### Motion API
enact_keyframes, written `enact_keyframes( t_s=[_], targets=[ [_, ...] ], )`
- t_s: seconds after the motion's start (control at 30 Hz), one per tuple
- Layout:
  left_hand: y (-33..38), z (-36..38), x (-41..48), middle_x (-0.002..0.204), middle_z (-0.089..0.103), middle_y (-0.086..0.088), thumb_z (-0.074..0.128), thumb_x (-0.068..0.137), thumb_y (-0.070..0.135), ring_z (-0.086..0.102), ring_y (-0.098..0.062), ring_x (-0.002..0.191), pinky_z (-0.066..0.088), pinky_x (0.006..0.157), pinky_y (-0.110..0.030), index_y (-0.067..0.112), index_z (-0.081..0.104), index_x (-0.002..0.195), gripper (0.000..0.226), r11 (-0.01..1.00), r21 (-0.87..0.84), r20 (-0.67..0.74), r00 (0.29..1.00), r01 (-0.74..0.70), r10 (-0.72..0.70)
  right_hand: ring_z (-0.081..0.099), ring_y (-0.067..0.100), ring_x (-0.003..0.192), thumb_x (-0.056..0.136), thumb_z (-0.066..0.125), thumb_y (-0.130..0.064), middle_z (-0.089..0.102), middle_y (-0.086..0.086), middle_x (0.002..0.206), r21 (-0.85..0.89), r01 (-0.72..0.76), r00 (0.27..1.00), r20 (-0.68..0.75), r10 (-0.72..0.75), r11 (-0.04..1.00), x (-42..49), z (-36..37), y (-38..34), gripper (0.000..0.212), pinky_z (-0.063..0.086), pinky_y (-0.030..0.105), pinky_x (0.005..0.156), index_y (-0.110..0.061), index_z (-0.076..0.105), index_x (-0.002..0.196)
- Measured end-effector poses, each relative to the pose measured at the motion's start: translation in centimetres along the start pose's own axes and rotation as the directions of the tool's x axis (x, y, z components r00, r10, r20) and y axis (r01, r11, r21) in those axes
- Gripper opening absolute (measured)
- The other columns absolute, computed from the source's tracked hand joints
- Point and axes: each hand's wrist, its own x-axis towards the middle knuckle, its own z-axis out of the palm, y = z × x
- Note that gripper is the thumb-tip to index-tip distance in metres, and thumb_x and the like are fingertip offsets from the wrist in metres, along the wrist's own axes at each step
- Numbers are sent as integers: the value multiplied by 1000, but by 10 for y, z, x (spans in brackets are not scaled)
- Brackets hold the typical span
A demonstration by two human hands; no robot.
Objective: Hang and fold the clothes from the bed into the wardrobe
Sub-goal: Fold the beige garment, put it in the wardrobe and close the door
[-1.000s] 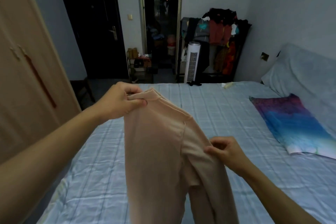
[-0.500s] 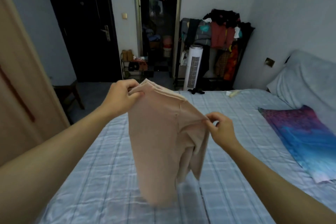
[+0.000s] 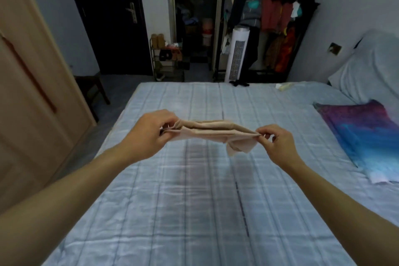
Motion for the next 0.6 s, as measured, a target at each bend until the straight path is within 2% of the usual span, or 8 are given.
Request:
enact_keyframes(
  t_s=[0.1,0.17,0.23,0.27,0.37,0.5,0.6],
  targets=[
    [10,58,-76,76,56,5,75,85,12,54,-17,69,46,64,-37,20,55,78,23,999,-19,141,989,43,-40,59,3,75,77,79,-1,65,-12,77,-19,-61,990,123,63,998,-92,15,36,28,38,5,64,-28,71,81],
    [15,101,-131,77,54,9,73,88,20,53,-14,69,45,64,-34,21,56,80,18,999,-12,297,954,43,-38,59,6,72,76,79,2,67,-6,79,-31,-95,972,213,100,995,-161,26,60,20,38,5,65,-17,75,83],
    [20,138,-185,82,55,12,69,88,23,51,-8,71,43,67,-31,22,60,87,10,1000,4,460,888,22,-22,60,11,72,75,80,3,69,1,80,-51,-130,941,307,140,990,-233,37,80,16,38,10,68,-9,76,85],
    [23,153,-210,83,54,15,68,88,23,48,-2,70,42,67,-29,22,60,88,8,1000,3,513,858,31,-28,62,17,73,75,81,2,69,4,80,-58,-145,917,367,156,988,-265,42,86,14,42,18,69,-6,76,84],
    [34,186,-268,78,46,17,64,85,19,42,4,67,37,64,-25,26,51,85,15,996,8,631,772,90,-74,63,24,74,76,80,1,68,5,77,-55,-138,858,492,147,989,-348,53,100,9,50,38,71,-5,75,81],
    [48,206,-317,80,45,16,60,79,21,40,1,65,32,62,-21,28,50,88,14,996,16,725,685,87,-71,62,21,76,79,80,-4,67,1,80,-72,-102,834,537,125,992,-410,58,105,9,51,39,73,-9,72,80],
    [51,216,-339,84,48,16,61,81,26,43,-3,72,33,64,-19,30,54,95,17,994,63,773,625,91,-106,59,16,78,79,79,-8,67,-3,83,-92,-104,812,568,138,990,-426,61,104,9,50,36,76,-13,72,82]
  ],
)
